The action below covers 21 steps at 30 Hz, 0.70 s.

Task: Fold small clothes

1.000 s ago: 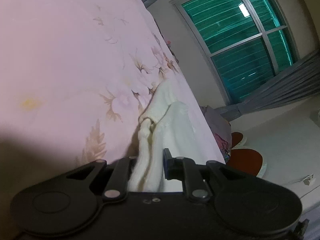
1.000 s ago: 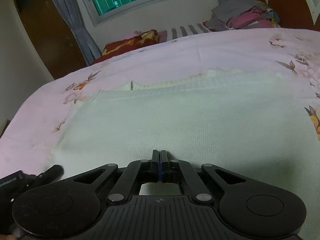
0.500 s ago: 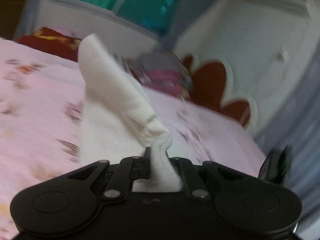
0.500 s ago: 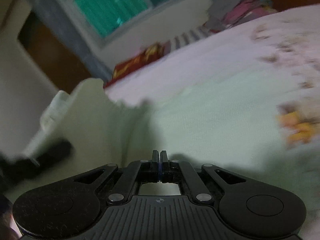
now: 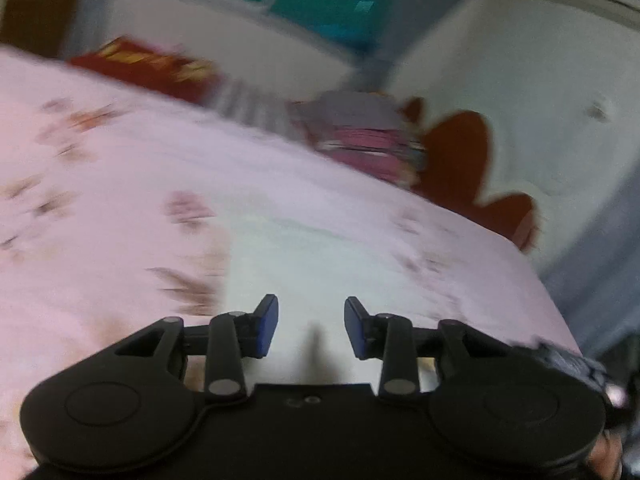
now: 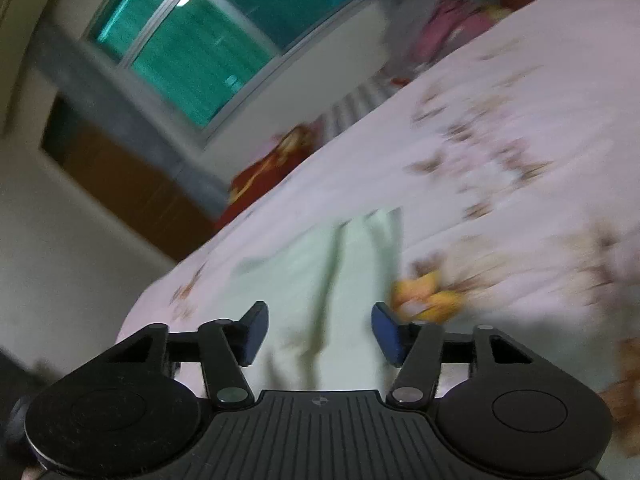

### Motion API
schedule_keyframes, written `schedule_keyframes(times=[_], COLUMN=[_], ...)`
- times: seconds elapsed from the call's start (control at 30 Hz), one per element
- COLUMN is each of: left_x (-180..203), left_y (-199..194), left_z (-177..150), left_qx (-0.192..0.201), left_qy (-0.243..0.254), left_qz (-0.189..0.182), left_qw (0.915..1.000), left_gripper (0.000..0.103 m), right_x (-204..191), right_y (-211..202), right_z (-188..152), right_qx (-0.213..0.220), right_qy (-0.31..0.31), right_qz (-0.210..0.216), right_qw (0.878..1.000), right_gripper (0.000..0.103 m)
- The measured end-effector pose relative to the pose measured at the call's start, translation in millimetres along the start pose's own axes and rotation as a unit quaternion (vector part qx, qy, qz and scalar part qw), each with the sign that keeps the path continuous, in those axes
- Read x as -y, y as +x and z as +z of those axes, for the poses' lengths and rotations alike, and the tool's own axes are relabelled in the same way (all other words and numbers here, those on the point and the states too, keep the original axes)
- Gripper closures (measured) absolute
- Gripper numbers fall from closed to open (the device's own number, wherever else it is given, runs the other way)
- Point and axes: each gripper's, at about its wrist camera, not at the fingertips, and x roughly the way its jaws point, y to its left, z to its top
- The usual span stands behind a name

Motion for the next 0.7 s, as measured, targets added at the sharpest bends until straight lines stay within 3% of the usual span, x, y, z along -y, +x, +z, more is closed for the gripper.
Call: schedule_keyframes(times=[0.1, 0.27, 0.43, 0.67, 0.7], left_x=[-30, -45, -49, -56, -55], left_y=[10, 35, 35, 37, 34], left_z=[0, -12, -17, -14, -12], left_qx=[-0.024, -0.072, -0.081, -0.098, -0.097], left_qy=[-0.026, -0.038, -0.034, -0.027, -0.019], left_qz=[0.015, 0.02, 0.008, -0.018, -0.019], left_qw=[0.9993, 0.9965, 0.9961, 0.9947, 0.9949], left_gripper=[0.07, 0.072, 0.071, 0.07, 0.07], right_x=[-17, -21, -14, -30, -33], right_y=[25, 61, 81, 100, 102], right_z=[-10, -19, -20, -18, -18], right_qx=[-0.023, -0.065, -0.089, -0.089, -0.092], right_qy=[-0.008, -0.003, 0.029, -0.014, -0.019], right_qz=[0.007, -0.001, 0.003, -0.022, -0.02], right_qw=[1.0, 0.998, 0.996, 0.996, 0.995], right_gripper=[0.048, 0.053, 0.053, 0.053, 0.06])
